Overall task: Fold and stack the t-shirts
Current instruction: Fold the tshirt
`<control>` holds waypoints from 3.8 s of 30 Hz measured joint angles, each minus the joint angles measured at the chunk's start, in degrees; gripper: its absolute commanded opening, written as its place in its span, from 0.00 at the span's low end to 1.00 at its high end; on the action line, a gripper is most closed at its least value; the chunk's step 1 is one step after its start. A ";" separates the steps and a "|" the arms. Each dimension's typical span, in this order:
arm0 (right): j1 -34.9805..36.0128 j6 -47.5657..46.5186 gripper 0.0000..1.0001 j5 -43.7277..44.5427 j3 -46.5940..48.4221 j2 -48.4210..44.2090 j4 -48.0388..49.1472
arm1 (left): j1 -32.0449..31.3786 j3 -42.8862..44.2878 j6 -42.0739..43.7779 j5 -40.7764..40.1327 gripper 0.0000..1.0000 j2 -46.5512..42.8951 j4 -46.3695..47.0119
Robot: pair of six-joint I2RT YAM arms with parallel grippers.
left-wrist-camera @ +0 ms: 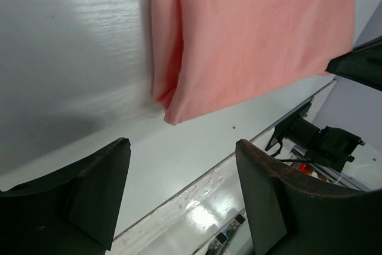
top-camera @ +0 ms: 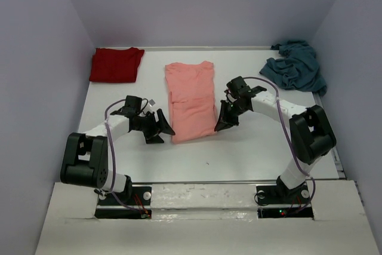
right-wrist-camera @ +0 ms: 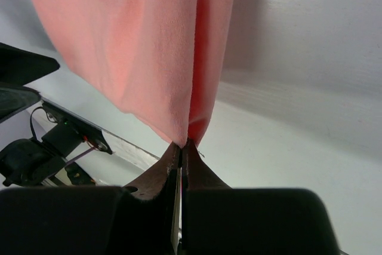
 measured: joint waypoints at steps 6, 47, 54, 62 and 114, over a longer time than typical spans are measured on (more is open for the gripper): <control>0.00 -0.11 0.00 0.00 0.00 0.20 0.02 | -3.52 -4.39 -3.28 2.01 0.77 4.90 7.23; 0.00 -0.09 0.00 -0.31 0.00 1.95 0.46 | -6.19 -0.70 -2.36 -1.62 0.50 9.92 9.53; 0.00 -0.09 0.00 -0.31 0.00 2.01 0.46 | -6.19 -0.70 -2.45 -1.88 0.02 9.86 9.38; 0.00 -0.09 0.00 -0.50 0.00 2.12 0.52 | -6.19 -0.70 -1.84 -2.49 0.00 9.90 9.40; -6.60 -10.27 0.00 1.42 37.70 17.97 -11.58 | -3.19 41.94 -1.09 -7.98 0.00 22.01 -8.02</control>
